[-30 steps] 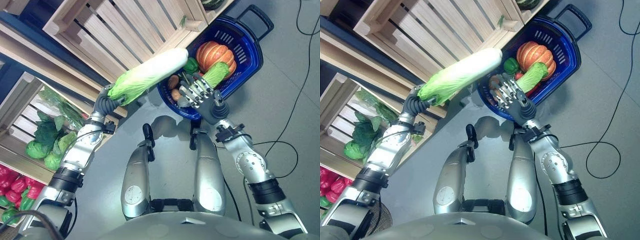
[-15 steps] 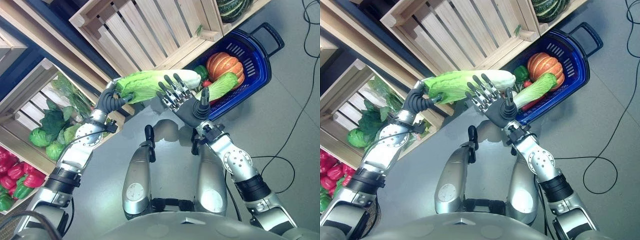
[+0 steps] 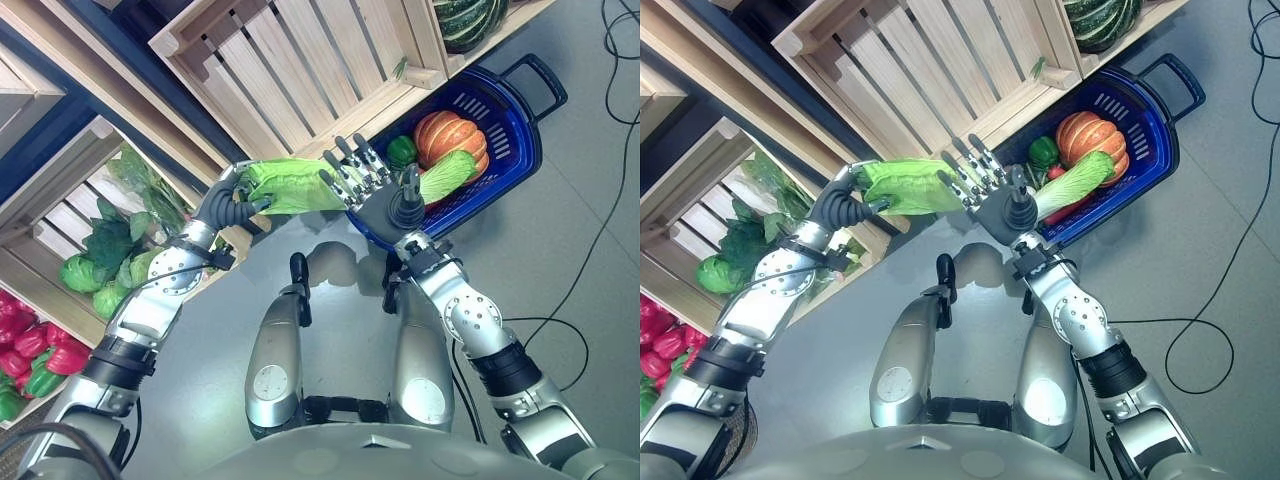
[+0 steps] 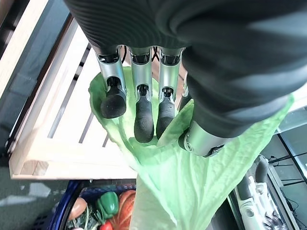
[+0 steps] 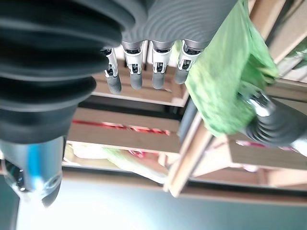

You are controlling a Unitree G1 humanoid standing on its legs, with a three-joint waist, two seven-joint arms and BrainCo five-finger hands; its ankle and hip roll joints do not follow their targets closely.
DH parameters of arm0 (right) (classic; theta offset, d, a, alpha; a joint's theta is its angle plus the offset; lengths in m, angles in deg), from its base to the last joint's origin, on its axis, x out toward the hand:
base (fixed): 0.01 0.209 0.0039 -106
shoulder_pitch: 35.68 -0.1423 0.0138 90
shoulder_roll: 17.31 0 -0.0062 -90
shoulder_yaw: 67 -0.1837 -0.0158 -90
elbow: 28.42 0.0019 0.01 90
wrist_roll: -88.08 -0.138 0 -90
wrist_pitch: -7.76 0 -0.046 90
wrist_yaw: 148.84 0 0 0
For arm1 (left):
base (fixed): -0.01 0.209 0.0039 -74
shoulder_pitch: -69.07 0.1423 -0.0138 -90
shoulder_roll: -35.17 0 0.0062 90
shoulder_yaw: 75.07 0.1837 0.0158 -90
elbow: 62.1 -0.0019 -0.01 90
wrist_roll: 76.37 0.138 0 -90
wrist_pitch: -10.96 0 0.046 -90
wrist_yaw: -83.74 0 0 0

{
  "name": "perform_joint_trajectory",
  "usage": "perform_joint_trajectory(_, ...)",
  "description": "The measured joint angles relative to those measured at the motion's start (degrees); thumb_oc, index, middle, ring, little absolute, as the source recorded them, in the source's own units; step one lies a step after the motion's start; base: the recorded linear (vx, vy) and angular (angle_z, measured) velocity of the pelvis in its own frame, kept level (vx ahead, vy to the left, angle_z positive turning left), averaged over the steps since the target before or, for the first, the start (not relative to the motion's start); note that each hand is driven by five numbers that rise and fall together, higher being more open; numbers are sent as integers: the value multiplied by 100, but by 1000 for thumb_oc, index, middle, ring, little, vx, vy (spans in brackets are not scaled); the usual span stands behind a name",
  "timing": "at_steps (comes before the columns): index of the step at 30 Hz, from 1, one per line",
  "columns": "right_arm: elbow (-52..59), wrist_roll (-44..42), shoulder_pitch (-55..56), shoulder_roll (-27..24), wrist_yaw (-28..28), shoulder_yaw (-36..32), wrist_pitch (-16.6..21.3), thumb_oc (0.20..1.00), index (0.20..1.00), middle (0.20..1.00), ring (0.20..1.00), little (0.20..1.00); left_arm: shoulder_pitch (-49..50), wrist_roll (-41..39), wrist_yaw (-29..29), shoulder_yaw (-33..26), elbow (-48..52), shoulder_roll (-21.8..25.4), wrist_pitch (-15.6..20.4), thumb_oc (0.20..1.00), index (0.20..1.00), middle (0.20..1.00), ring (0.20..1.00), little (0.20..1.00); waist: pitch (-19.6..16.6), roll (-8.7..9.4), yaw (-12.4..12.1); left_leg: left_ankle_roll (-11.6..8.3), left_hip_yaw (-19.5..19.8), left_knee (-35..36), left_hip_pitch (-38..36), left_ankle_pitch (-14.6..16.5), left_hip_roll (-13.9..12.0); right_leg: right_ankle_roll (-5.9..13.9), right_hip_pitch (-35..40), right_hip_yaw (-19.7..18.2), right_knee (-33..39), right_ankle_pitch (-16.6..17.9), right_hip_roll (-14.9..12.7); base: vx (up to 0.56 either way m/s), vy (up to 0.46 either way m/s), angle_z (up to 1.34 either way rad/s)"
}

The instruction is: Pick up fruits and vegetables into the basket

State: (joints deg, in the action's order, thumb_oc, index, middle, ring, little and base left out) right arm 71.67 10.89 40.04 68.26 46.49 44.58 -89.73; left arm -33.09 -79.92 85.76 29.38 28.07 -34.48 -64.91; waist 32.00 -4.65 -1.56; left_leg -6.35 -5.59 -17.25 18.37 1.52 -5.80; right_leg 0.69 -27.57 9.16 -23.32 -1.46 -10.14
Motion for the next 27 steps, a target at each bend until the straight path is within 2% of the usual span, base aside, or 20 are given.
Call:
perform_joint_trajectory(3, 447, 578, 3, -202, 580, 195, -359, 1000, 1000, 1000, 1000, 1000, 45, -6, 0, -1, 53, -70, -18, 200, 200, 200, 200, 200, 0, -1, -25, -1, 11, 65, -44, -18, -4, -1, 55, 25, 38, 21, 12, 3, -30, 2)
perform_joint_trajectory(6, 749, 1133, -6, -289, 775, 233, -290, 1000, 1000, 1000, 1000, 1000, 38, -116, 3, -5, 55, -129, -23, 200, 200, 200, 200, 200, 0, -1, -39, -2, 44, 118, -192, -17, -11, 1, 229, 73, 85, 20, 16, 37, -14, 7)
perform_joint_trajectory(10, 908, 1786, 7, -373, 598, -176, 417, 1000, 1000, 1000, 1000, 1000, 47, -163, 38, -61, 57, -186, -28, 200, 200, 200, 200, 200, -1, 1, -45, 8, 42, 175, -359, -16, -13, 40, 440, 73, 238, 39, 37, 21, 4, 1)
perform_joint_trajectory(13, 946, 2117, 146, -627, 265, -1096, 1066, 1000, 1000, 1000, 1000, 1000, 157, -228, 110, -175, 62, -217, -28, 200, 200, 200, 200, 200, -2, 4, 41, 36, 4, 175, -369, 1, -15, 104, 487, 55, 343, 81, 49, 25, 30, -3)
perform_joint_trajectory(14, 952, 2136, 279, -646, 218, -1305, 1175, 1000, 1000, 1000, 1000, 1000, 195, -230, 111, -200, 62, -225, -27, 200, 200, 200, 200, 200, -3, 7, 74, 39, -4, 175, -376, 4, -15, 109, 491, 43, 360, 84, 54, 36, 53, -6)
perform_joint_trajectory(16, 952, 2228, 582, -699, -64, -2079, 1614, 1000, 1000, 1000, 1000, 1000, 455, -260, 114, -488, 80, -338, -15, 200, 200, 200, 200, 200, -4, 10, 185, 51, -62, 196, -386, 21, -17, 118, 496, -8, 434, 128, 74, 26, 64, -12)
perform_joint_trajectory(19, 914, 2234, 1081, -721, -375, -2729, 1996, 1000, 1000, 1000, 1000, 1000, 809, -273, 113, -822, 87, -452, 10, 200, 200, 200, 200, 200, -11, 23, 371, 66, -208, 273, -493, 52, -14, 114, 509, -112, 489, 161, 91, 13, 85, -21)
perform_joint_trajectory(23, 592, 2136, 1718, -525, -450, -3422, 2447, 1000, 1000, 1000, 1000, 1000, 1123, -378, 107, -1136, 122, -466, 237, 200, 200, 200, 200, 200, -16, 33, 590, 82, -336, 318, -581, 105, -11, 144, 519, -223, 530, 184, 111, 8, 81, -16)
perform_joint_trajectory(27, -10, 1982, 2151, -288, -445, -3532, 2752, 1000, 1000, 1000, 1000, 1000, 1212, -498, 109, -1347, 206, -525, 429, 200, 200, 200, 200, 200, -17, 34, 823, 97, -436, 375, -691, 124, 10, 168, 557, -310, 552, 186, 107, 7, 76, -12)
